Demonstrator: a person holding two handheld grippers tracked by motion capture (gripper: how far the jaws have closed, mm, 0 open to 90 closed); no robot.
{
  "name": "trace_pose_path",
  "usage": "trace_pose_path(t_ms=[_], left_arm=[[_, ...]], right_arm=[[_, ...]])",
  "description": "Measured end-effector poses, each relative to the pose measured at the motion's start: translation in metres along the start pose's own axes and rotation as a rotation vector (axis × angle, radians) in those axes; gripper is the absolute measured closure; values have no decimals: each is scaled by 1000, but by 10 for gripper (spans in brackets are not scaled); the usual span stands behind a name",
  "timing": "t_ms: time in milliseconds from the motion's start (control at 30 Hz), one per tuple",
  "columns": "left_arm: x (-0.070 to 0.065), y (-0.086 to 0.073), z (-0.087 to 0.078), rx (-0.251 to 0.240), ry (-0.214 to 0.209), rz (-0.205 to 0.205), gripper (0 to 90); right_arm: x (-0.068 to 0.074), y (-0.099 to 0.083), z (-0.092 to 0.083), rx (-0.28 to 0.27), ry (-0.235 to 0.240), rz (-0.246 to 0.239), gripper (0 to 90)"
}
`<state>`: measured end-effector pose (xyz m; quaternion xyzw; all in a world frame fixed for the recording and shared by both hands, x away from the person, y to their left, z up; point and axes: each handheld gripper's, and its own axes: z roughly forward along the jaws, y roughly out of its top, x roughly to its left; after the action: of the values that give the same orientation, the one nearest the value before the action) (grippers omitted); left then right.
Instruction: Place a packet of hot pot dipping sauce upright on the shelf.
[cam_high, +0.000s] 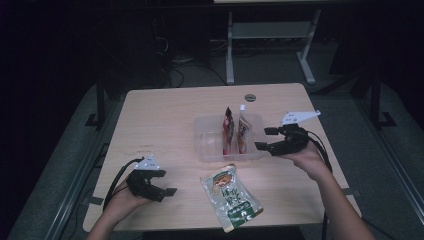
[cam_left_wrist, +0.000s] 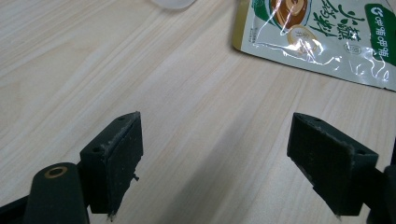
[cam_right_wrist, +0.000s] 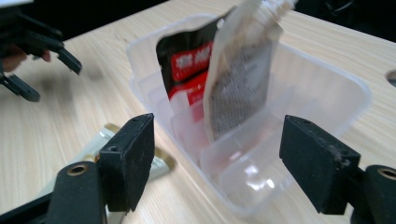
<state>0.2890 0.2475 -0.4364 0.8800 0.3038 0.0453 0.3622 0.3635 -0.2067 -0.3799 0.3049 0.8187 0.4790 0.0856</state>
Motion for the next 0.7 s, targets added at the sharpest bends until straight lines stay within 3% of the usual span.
trace_pose_path(t_ms=[267,500,633,700], left_arm=[[-2,0,0,-2,-1,-3,182],[-7,2,4,9,-12,19,191],[-11,7,4,-6,-29,28,254],[-14,10,4,-17,-45,34,341]], right_arm=[[8,-25,-20,11,-46,-4,260],[15,-49,-28,59,-62,7,259],[21,-61,-27,103,-65,3,256],[24,-66,-27,119,-62,-1,251]])
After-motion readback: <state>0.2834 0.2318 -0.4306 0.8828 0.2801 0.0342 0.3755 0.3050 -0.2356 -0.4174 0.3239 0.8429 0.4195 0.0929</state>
